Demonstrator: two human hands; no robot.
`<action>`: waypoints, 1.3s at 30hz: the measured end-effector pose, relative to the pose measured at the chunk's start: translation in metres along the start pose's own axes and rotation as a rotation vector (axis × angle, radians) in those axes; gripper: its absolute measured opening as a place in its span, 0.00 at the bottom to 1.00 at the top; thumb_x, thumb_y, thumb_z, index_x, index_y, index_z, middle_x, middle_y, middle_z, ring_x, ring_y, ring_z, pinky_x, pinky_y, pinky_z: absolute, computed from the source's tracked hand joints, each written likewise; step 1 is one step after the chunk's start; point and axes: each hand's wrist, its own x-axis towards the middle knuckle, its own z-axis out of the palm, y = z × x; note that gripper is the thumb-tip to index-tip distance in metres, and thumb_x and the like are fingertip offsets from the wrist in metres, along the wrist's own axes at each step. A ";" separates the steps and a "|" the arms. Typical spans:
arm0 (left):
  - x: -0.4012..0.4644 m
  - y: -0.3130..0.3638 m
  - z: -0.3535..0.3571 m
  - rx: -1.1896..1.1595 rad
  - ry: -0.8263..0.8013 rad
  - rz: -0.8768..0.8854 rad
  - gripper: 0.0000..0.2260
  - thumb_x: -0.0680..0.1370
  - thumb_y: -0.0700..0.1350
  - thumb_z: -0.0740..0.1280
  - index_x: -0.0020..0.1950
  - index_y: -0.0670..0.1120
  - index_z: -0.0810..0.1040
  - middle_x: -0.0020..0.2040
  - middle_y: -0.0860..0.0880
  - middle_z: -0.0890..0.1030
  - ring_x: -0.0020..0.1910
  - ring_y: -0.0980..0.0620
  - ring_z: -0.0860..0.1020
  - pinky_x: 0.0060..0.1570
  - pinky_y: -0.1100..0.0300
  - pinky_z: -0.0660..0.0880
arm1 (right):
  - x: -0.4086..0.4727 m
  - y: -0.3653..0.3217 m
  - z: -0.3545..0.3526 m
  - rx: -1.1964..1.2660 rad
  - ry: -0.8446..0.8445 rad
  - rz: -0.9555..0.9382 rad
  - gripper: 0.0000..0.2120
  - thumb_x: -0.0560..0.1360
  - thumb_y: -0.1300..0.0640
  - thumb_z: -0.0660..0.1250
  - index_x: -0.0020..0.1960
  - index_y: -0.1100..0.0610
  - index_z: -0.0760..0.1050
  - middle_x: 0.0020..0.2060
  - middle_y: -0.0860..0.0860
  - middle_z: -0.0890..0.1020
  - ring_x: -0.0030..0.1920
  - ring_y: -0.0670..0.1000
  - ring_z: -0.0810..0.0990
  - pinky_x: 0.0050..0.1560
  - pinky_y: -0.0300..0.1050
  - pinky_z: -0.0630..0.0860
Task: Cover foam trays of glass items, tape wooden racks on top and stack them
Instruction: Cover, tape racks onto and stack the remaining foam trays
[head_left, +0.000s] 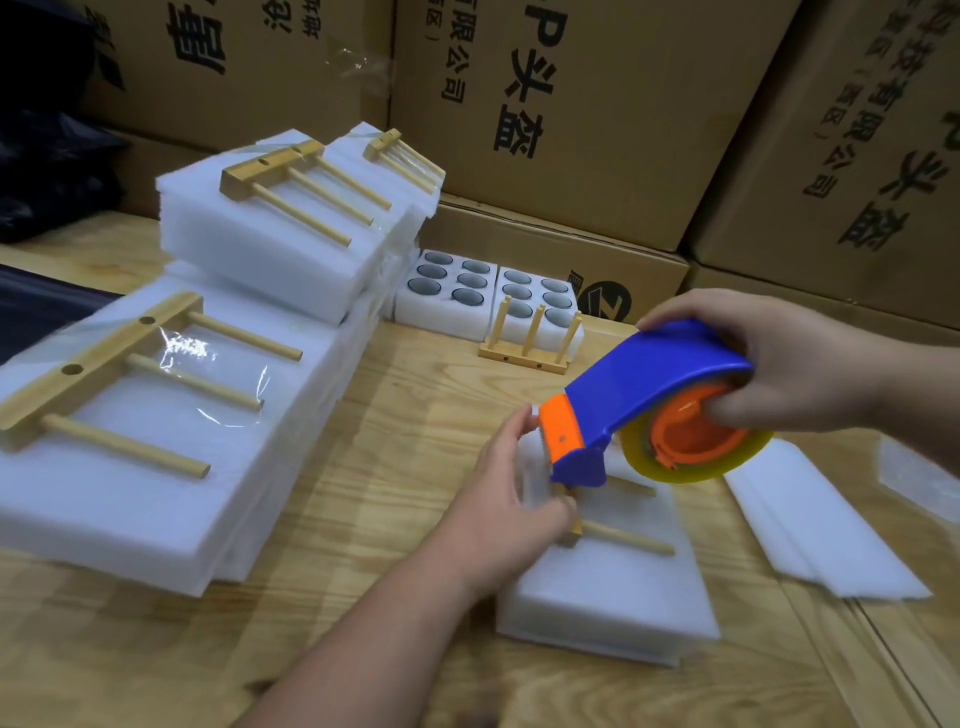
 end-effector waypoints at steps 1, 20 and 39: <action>0.002 0.001 0.001 -0.004 -0.057 0.013 0.45 0.65 0.57 0.72 0.79 0.66 0.54 0.79 0.61 0.61 0.78 0.59 0.59 0.73 0.47 0.67 | -0.001 0.001 -0.001 0.000 -0.005 0.003 0.36 0.61 0.52 0.73 0.66 0.32 0.68 0.59 0.31 0.74 0.59 0.39 0.76 0.54 0.43 0.79; 0.035 0.016 -0.002 0.085 -0.263 0.035 0.35 0.63 0.58 0.82 0.64 0.63 0.67 0.59 0.50 0.76 0.52 0.51 0.81 0.41 0.55 0.81 | -0.010 0.009 -0.012 0.286 -0.570 0.260 0.53 0.54 0.21 0.72 0.74 0.28 0.54 0.72 0.31 0.66 0.72 0.35 0.67 0.73 0.42 0.66; 0.031 0.014 0.003 0.209 -0.193 0.140 0.31 0.66 0.55 0.74 0.68 0.60 0.72 0.64 0.58 0.75 0.65 0.58 0.74 0.65 0.51 0.74 | 0.059 -0.008 0.012 -0.060 -0.618 0.523 0.41 0.54 0.18 0.64 0.47 0.52 0.82 0.37 0.49 0.87 0.37 0.49 0.86 0.39 0.42 0.79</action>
